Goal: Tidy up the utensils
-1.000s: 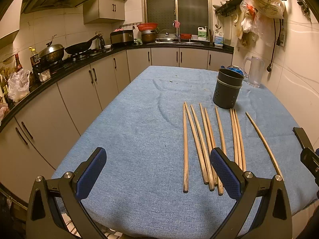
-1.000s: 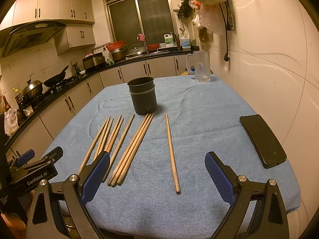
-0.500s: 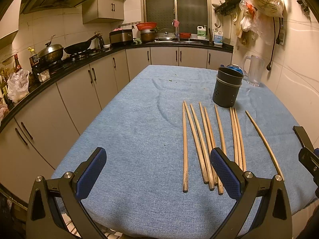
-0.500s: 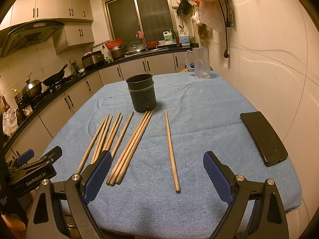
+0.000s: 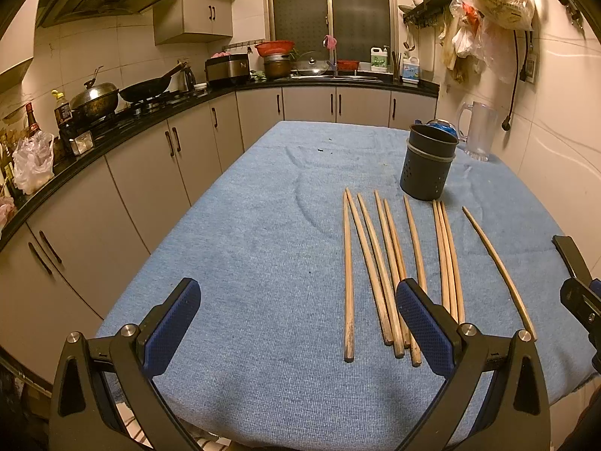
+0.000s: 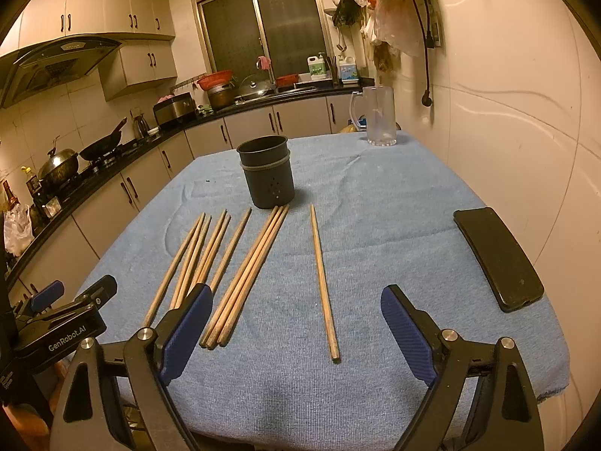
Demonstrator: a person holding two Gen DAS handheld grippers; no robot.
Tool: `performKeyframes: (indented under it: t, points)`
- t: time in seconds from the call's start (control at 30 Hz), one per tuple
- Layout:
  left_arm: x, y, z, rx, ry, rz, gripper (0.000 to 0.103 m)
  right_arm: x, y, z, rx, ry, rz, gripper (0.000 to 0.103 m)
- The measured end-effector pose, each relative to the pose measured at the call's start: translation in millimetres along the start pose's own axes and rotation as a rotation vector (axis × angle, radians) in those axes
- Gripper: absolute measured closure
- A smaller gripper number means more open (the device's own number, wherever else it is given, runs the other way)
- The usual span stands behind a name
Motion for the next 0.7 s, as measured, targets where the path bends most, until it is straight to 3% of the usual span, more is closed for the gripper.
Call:
performKeyframes:
  t: [0.7]
  points:
    - [0,-3,-12,-0.026,0.007,-0.035,0.000,0,4,-19,-0.036,0.020,0.004,0.012]
Point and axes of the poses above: each gripper's, at about its wrist camera, not at the fingertips, and z roughly against the way its jaws point, x to its right, y to its top, the point moved 1 cm from there along -z, roughly the way its jaws point, and after that the axes turned 13 degrees about z, right-handed, at the moved point
